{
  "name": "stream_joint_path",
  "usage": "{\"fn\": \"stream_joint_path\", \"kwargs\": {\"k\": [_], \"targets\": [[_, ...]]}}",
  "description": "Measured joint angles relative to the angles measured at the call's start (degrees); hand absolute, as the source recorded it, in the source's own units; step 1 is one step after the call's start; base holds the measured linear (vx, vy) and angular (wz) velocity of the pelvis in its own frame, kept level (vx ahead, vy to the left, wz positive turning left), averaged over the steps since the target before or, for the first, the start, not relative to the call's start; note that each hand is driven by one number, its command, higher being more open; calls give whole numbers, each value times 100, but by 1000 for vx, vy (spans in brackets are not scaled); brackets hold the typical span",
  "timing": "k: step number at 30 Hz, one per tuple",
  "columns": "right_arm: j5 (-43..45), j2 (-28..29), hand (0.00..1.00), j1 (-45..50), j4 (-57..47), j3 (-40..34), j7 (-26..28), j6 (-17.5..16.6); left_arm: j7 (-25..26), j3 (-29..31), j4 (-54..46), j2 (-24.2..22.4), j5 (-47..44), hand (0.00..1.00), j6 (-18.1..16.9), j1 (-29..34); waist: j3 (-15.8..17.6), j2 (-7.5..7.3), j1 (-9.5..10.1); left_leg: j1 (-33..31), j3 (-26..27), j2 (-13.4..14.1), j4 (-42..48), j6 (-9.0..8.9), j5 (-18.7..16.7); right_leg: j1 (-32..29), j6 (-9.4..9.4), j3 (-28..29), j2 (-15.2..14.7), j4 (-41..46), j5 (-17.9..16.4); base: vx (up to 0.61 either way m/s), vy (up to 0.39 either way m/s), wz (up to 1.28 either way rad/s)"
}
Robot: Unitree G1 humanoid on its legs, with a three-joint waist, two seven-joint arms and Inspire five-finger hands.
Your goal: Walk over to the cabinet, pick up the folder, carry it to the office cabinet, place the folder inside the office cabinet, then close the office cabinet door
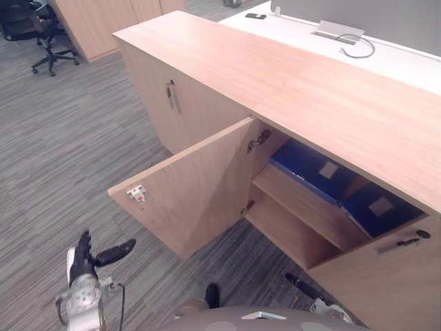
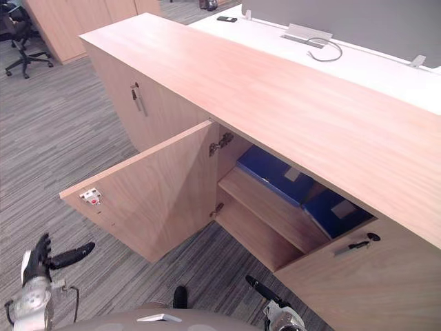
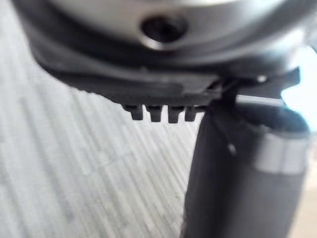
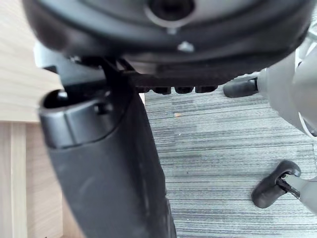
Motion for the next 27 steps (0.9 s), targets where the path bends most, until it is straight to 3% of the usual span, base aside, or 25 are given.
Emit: {"fn": "stream_joint_path", "kwargs": {"k": [5,8,15,23,27], "targets": [[-7,-44,100,14,7,99,-8,67,116,-1101,-16,721,1505,100,-1,-267,28,-67,-184,4,104,11,3,20,-48,-72,-10,59,-17,0,68,48,-9,-13],[-7,-131,100,0,7,91,-39,78,136,-1563,-14,1059,1993,100,-4,-373,30,-72,-169,11,202,20,6,46,-36,-129,-9,190,-37,0,68,70,-31,-16],[3,-179,100,-87,15,-76,-161,68,189,-2102,-184,1606,2014,100,-4,-301,38,-48,-127,34,246,43,31,47,-16,-122,99,267,-48,10,136,73,-45,1],[2,-184,100,113,108,-79,-136,-149,-47,-2842,-1767,1943,2245,100,-7,736,26,-36,-59,-76,312,66,26,83,88,-290,217,311,-53,94,214,2,-16,-2],[-204,-186,100,306,275,-84,-116,-112,-439,-3796,-2416,2109,2251,100,-657,1054,26,-12,-2,-228,299,45,5,69,150,-442,217,315,-71,68,211,-79,7,-6]]}}
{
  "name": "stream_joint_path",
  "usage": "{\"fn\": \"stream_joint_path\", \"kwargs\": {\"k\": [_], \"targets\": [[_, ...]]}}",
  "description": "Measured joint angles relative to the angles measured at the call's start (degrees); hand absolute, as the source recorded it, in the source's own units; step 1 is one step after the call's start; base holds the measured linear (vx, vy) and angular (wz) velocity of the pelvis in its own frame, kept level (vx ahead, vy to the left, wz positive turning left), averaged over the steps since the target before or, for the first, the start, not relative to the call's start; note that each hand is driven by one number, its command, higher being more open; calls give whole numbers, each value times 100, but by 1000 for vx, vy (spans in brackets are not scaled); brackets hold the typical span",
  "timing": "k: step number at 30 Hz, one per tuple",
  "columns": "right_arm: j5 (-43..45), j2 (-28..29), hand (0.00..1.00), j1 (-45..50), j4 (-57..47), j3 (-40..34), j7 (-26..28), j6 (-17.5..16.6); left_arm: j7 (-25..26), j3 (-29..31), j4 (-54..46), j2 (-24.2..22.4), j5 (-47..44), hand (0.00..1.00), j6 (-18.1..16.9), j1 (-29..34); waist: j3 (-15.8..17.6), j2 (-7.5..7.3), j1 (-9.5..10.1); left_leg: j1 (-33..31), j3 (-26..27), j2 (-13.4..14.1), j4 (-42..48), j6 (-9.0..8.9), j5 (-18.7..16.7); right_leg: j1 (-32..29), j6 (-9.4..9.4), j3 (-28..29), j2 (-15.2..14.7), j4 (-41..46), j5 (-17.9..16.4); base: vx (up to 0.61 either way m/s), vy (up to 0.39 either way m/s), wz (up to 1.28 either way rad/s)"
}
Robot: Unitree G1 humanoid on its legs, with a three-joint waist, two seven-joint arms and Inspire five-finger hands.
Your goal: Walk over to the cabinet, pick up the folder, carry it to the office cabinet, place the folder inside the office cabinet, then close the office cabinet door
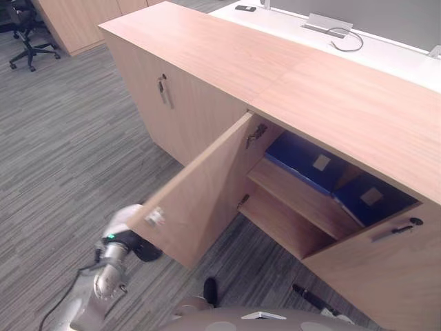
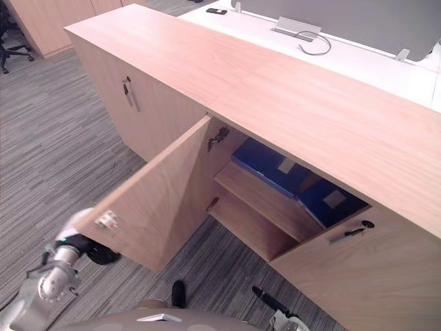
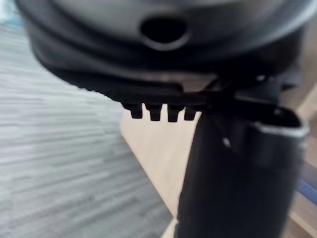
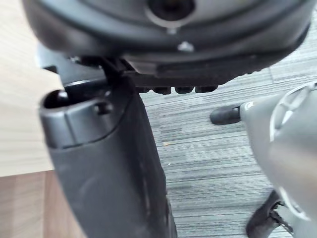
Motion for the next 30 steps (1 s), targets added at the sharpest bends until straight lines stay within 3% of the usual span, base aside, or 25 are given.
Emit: {"fn": "stream_joint_path", "kwargs": {"k": [3,4,5,8,10,15,19,23,30], "targets": [[-704,4,100,105,41,-1,147,88,-339,-713,-135,-252,-14,100,-498,-15,-25,-34,-162,-69,3,-50,-2,-11,26,-14,-135,-4,-8,-138,-167,-141,-10,-13],[-925,25,100,165,39,-2,230,124,-397,-834,-134,-380,-15,100,-506,-19,-69,-129,-196,-137,5,-114,-2,-4,86,-47,-143,-5,-36,-228,-419,-143,-75,-14],[-1073,38,100,222,37,-3,258,142,-463,-911,-126,-435,-14,100,-554,-45,-88,-179,-234,-197,-8,-147,-2,-3,171,-55,187,3,-53,-285,-576,-147,-92,-2],[-1347,39,100,416,-73,-53,352,175,-718,-1175,-126,-724,-17,100,-715,-36,-87,-97,-362,-240,-158,-64,-2,16,269,-117,214,-17,65,-251,-613,-144,-56,7],[-1384,40,100,427,-136,19,380,177,-825,-1226,-126,-897,-23,100,-733,-55,-114,-59,-423,-312,-189,23,-2,-13,349,-147,217,-67,165,-281,-615,-80,-45,7],[-1387,59,100,388,-137,246,384,221,-942,-1213,-27,-1040,-41,100,-697,-68,-131,-156,-425,-500,-237,159,-2,-48,487,-310,220,-60,269,-275,-613,-8,-28,4],[-1379,172,100,356,-137,358,399,221,-983,-1101,396,-1069,-56,100,-591,-134,-159,-313,-455,-486,-182,100,-1,-73,451,-322,211,25,212,-279,-568,74,-11,-4],[-1379,175,100,344,-136,394,450,227,-991,-990,578,-1074,-67,100,-563,-128,-139,-370,-449,-401,-79,73,-1,-83,369,-296,254,146,193,-296,-538,72,-14,-14],[-1361,178,100,341,-138,397,452,256,-1013,-848,977,-1380,-283,100,-493,-182,-116,-420,-465,-212,60,67,-3,-131,245,-165,77,239,176,-372,-638,48,-9,-11]]}}
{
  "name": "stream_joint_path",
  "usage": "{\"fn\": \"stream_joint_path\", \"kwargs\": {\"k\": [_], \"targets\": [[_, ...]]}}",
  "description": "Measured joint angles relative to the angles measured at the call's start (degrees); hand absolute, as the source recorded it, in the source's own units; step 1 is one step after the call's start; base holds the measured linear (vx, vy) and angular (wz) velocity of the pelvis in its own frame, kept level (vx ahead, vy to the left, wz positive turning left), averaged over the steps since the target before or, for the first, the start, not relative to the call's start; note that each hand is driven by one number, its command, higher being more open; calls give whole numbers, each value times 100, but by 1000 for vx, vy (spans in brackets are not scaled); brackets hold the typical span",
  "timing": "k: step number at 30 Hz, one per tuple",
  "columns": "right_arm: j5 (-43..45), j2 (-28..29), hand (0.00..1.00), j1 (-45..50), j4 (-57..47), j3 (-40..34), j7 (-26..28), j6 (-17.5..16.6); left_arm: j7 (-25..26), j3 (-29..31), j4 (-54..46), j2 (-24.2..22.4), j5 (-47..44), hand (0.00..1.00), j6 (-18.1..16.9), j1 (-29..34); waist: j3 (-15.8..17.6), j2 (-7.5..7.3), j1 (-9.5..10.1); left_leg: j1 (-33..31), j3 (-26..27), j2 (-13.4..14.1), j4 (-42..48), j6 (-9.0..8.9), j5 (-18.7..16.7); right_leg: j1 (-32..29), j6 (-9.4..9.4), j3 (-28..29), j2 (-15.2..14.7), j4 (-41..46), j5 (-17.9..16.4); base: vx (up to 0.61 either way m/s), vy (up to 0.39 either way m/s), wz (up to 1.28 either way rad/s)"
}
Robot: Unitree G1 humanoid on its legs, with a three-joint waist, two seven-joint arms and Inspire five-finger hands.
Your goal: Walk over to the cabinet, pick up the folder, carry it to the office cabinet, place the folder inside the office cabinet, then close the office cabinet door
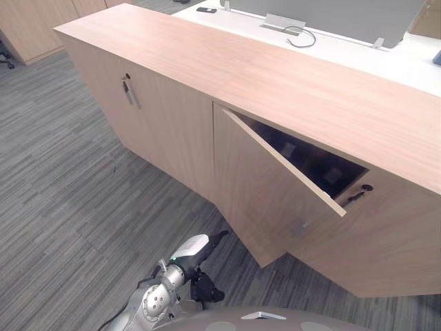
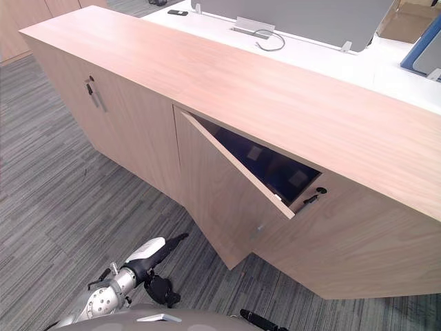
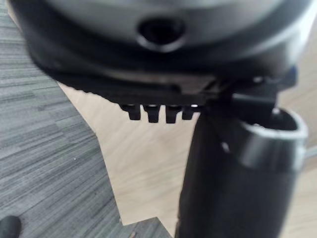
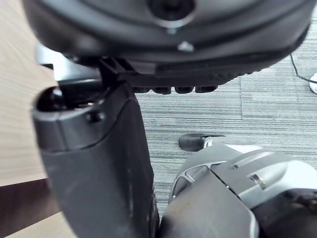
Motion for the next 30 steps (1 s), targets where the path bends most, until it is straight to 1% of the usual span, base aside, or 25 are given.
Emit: {"fn": "stream_joint_path", "kwargs": {"k": [1,2,3,4,5,6,7,9,10,13,15,16,17,18,19,20,21,22,23,24,25,26,27,28,30], "targets": [[1,0,100,3,-2,7,-3,4,-2,283,595,-316,-238,100,-2,-118,5,-8,2,56,17,-1,0,-8,-20,51,-40,7,-2,-6,-23,36,-11,-5],[9,0,100,6,-2,18,-5,9,-8,461,962,-495,-443,100,82,-226,4,-11,5,76,20,0,0,-18,-39,73,-62,9,0,-5,-36,37,-17,-6],[19,3,100,-1,-2,74,-4,19,-9,1003,1824,-894,-990,100,375,-478,4,-21,8,110,38,0,-1,-32,-57,99,-94,29,8,-5,-55,34,-17,-6],[35,23,100,-15,-2,126,-2,22,22,1545,2624,-1108,-1595,100,730,-723,4,-48,5,138,52,-6,-1,-50,-72,129,-125,43,28,0,-69,36,-19,-7],[41,39,100,-26,-2,168,-2,22,57,1779,2994,-1125,-1900,100,868,-847,13,-72,2,164,58,1,-1,-65,-83,154,-145,45,36,-8,-75,63,-38,-9],[46,72,100,-39,-2,236,5,21,95,2254,3689,-1107,-2493,100,1047,-1020,45,-131,-2,245,82,13,-1,-94,-106,217,-208,61,38,-4,-109,63,-42,-2],[49,84,100,-36,1,251,11,18,173,2755,4362,-1107,-3058,100,1158,-1222,47,-167,-10,303,78,11,-1,-102,-133,293,-327,42,41,-1,-143,66,-44,0],[50,84,100,-30,14,238,15,17,316,3255,4996,-1090,-3700,100,1157,-1327,51,-201,-5,404,85,-3,-1,-116,-191,373,-416,43,48,3,-170,76,-36,-3],[62,85,100,-39,30,206,27,-6,402,3533,5410,-1046,-4036,100,1160,-1297,46,-213,-11,517,104,-13,-1,-130,-253,481,-538,55,43,3,-162,98,-37,-7],[262,99,100,-78,91,160,36,-27,512,3857,5732,-1055,-4545,100,1161,-1150,51,-232,-8,725,109,3,1,-138,-349,662,-573,46,33,41,-95,88,-25,-1],[340,148,100,-82,134,161,44,-57,634,4180,5769,-1177,-4880,100,1151,-969,44,-231,16,834,130,20,5,-162,-427,721,-454,43,36,108,6,74,-17,-3],[461,171,100,-118,172,178,49,-107,693,4394,5786,-1229,-4953,100,1152,-918,41,-205,14,843,140,71,30,-189,-521,728,-376,51,40,108,54,64,-19,-8],[549,190,100,-211,230,179,52,-148,738,4564,5832,-1266,-5167,100,1151,-874,50,-262,11,794,165,106,235,-167,-628,737,-289,70,39,112,133,69,-20,-16],[557,206,100,-270,230,185,55,-164,741,4696,5852,-1298,-5318,100,1149,-878,136,-220,23,640,219,180,670,-150,-858,749,-222,101,35,112,212,54,6,-25],[575,208,100,-300,230,188,57,-175,740,4800,5864,-1333,-5435,100,1150,-874,164,-194,36,507,260,248,1039,-154,-1032,748,-202,139,34,114,255,33,26,-45],[704,175,100,-320,222,235,68,-202,733,5030,5864,-1418,-5700,100,1151,-854,187,-139,70,253,328,427,1795,-166,-1443,743,-191,275,80,119,295,31,57,-56],[729,121,100,-301,223,289,94,-229,733,5221,5870,-1489,-5893,100,1153,-849,222,-6,116,14,304,544,2374,-156,-1728,717,-188,410,125,97,291,27,80,-57],[728,92,100,-301,222,304,105,-233,731,5280,5869,-1511,-5902,100,1151,-862,222,1,149,-93,217,577,2600,-158,-1792,681,-186,459,131,92,286,20,78,-50],[749,62,100,-302,223,398,106,-243,721,5357,5871,-1522,-5971,100,1149,-907,241,-20,177,-243,-69,491,2873,-164,-1799,612,-193,575,123,88,270,-5,68,-55],[774,0,100,-320,222,572,118,-261,665,5456,5874,-1548,-6137,100,1150,-929,277,6,210,-413,-546,382,3065,-164,-1799,474,-191,724,80,91,266,-13,77,-68],[774,-64,100,-350,201,759,121,-284,626,5516,5883,-1571,-6137,100,1155,-988,352,-10,246,-422,-970,259,3123,-176,-1806,408,-192,865,31,94,266,-49,116,-62],[774,-95,100,-350,195,828,121,-299,615,5554,5895,-1588,-6132,100,1160,-1025,381,21,265,-426,-1155,214,3136,-208,-1826,353,-193,946,21,108,267,-71,147,-63],[770,-143,100,-348,195,958,119,-311,546,5641,5894,-1627,-6103,100,1159,-1065,407,87,320,-413,-1519,153,3088,-332,-1906,239,-191,1089,14,115,269,-89,128,-63],[766,-143,100,-370,198,977,139,-310,435,5704,5877,-1659,-6062,100,1157,-1072,398,148,327,-379,-1746,139,2952,-417,-2012,111,-175,1221,20,105,256,-75,100,-63],[777,-64,100,-417,173,1063,162,-298,363,5785,5859,-1695,-6008,100,1157,-1091,397,171,331,-374,-1618,200,2819,-381,-2080,-64,-141,1354,9,81,243,-127,98,-62]]}}
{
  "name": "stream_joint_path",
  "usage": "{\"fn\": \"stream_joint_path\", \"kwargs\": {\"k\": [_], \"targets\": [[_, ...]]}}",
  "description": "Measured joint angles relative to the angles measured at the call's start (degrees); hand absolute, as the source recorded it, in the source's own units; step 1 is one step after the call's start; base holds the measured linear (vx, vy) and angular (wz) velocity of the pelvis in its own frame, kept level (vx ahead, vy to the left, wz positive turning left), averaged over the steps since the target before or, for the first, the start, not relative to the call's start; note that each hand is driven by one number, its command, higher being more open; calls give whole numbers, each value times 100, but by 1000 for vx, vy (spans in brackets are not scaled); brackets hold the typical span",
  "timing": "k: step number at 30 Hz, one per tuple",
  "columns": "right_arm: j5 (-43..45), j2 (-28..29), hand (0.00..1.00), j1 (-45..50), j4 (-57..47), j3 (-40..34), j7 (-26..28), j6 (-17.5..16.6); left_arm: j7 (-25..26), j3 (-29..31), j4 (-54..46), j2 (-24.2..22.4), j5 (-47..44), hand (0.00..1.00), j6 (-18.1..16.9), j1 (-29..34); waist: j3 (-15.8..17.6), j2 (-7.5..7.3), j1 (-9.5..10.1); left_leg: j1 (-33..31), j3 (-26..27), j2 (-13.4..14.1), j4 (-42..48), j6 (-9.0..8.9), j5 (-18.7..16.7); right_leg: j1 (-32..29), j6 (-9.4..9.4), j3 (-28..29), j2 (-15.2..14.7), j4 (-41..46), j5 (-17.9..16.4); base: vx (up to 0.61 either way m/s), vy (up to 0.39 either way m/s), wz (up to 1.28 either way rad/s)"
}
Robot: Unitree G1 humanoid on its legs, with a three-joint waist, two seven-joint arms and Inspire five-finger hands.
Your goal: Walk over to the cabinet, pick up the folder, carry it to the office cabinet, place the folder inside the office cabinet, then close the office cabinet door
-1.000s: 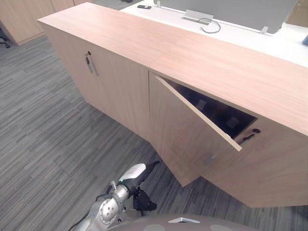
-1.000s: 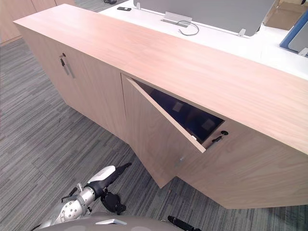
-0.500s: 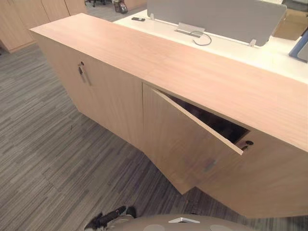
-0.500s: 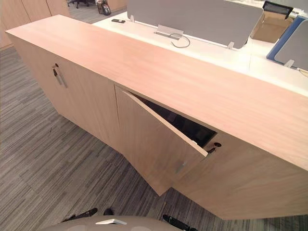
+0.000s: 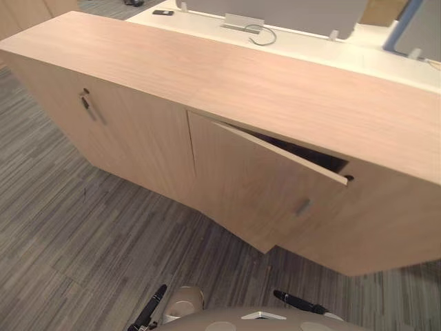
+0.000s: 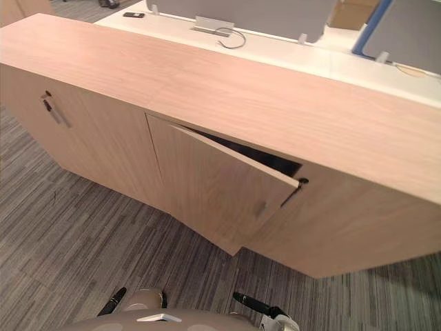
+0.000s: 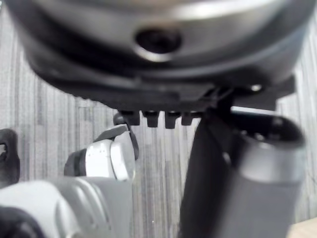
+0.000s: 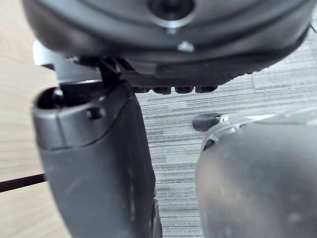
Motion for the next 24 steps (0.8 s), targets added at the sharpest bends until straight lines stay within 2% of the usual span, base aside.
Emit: {"fn": "stream_joint_path", "kwargs": {"k": [2,6,9,13,17,21,24], "targets": [[-9,48,100,89,-252,206,55,-10,16,36,-14,-64,34,100,1,2,-36,-25,-30,39,89,9,-80,-20,8,-76,10,103,-33,-3,2,-163,74,-38],[3,242,100,621,-399,369,13,-41,251,-50,-355,-153,233,100,-126,104,-453,-248,3,514,55,-103,-1110,-56,462,-68,-1,167,-124,-158,-1,-60,-14,-10],[218,287,100,752,-398,362,-162,-85,738,-43,-496,-243,248,100,-356,92,-550,-282,-6,756,-103,-95,-1563,-83,693,-44,-5,164,-75,-169,1,16,-72,0],[391,277,100,829,-335,358,-369,-104,1198,-36,-507,-304,130,100,-559,126,-680,-305,2,911,-229,-71,-1785,-143,796,29,39,163,-23,-188,35,72,-58,3],[372,260,100,715,-290,360,-450,-106,1117,-70,-494,-257,-64,100,-635,232,-708,-347,11,920,-226,-68,-1725,-118,757,50,84,221,-13,-221,66,111,3,-7],[351,224,100,566,-291,592,-434,-107,840,-522,-437,32,45,100,-637,304,-689,-357,17,1087,-127,-71,-1717,-80,653,165,72,315,-22,-245,62,50,33,-13],[326,219,100,481,-292,769,-431,-109,781,-1056,-434,241,867,100,-644,306,-666,-397,0,1101,-101,-72,-1719,-78,645,161,49,334,-25,-246,48,8,24,-6]]}}
